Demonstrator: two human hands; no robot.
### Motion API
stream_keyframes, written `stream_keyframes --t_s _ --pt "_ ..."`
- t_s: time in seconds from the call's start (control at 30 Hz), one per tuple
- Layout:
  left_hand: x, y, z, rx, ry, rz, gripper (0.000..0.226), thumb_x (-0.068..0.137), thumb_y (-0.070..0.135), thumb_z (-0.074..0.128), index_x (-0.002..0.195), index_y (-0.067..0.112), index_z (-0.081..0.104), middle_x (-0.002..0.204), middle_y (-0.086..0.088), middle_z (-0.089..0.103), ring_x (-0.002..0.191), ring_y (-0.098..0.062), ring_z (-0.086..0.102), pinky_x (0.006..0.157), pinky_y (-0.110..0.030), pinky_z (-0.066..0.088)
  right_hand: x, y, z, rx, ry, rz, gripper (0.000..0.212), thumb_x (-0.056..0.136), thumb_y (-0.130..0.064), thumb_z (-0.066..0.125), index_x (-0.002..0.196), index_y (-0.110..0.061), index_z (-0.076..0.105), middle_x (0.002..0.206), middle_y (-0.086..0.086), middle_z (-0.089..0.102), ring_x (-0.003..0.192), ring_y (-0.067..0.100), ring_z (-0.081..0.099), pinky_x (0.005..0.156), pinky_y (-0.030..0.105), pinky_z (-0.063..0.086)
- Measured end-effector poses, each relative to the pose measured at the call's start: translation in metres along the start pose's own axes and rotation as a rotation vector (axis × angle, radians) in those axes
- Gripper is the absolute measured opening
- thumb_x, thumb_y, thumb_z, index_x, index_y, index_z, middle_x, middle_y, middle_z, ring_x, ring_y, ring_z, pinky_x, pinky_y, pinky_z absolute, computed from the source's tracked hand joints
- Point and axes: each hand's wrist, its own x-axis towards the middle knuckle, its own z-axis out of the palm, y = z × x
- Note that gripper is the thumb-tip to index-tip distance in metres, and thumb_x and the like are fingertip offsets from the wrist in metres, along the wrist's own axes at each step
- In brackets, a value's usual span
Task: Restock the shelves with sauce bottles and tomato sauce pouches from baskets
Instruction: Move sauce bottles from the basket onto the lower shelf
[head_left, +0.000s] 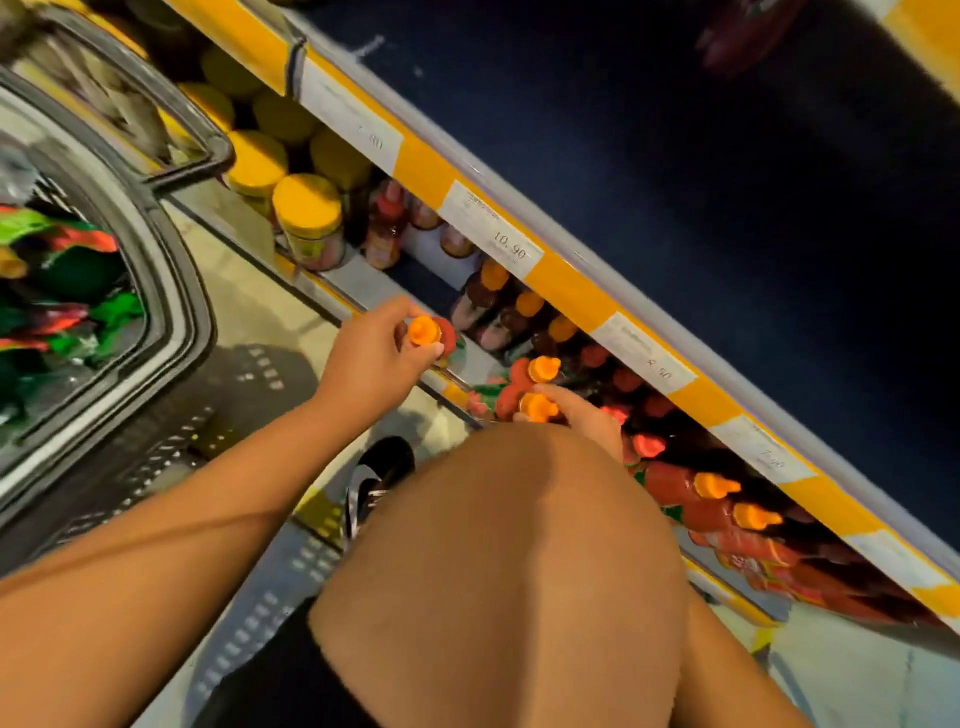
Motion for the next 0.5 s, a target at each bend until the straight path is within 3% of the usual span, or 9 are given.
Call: stream_keyframes --t_s 0.1,0.2,0.33,0.5 --pt "0.018 -0.001 0.008 0.024 0.020 -0.049 0.021 0.083 0.029 0.082 0.093 0.022 0.064 0.073 0.010 0.059 0.070 -0.009 0.057 0.066 -0.034 0.044 0.008 -0.014 0.009 -0.026 0.157 -0.037 0.035 0.089 -0.030 0.078 0.122 -0.035 0.073 0.104 -0.004 0.072 0.097 0.017 0.062 0.086 0.030 0.048" --pt "0.033 -0.006 0.017 0.056 -0.005 -0.090 0.019 0.082 0.031 0.081 0.093 0.026 0.066 0.069 0.013 0.058 0.074 -0.018 0.062 0.069 -0.036 0.050 0.019 -0.025 0.014 -0.162 0.174 -0.076 0.042 0.091 -0.038 0.075 0.132 -0.033 0.068 0.120 0.003 0.072 0.113 0.026 0.064 0.092 0.037 0.050" --pt "0.044 -0.006 0.029 0.067 -0.061 -0.076 0.019 0.083 0.034 0.080 0.091 0.030 0.064 0.073 0.010 0.064 0.076 -0.017 0.064 0.072 -0.041 0.055 0.035 -0.031 0.022 -0.351 0.192 -0.085 0.035 0.096 -0.048 0.065 0.128 -0.036 0.063 0.108 0.006 0.072 0.103 0.032 0.064 0.072 0.036 0.043" --pt "0.051 0.002 0.044 0.101 -0.109 -0.014 0.018 0.089 0.033 0.078 0.101 0.026 0.067 0.076 0.010 0.062 0.081 -0.019 0.063 0.079 -0.044 0.056 0.050 -0.034 0.035 -0.483 0.245 -0.051 0.031 0.097 -0.051 0.062 0.118 -0.027 0.064 0.100 0.009 0.072 0.096 0.035 0.066 0.066 0.036 0.039"
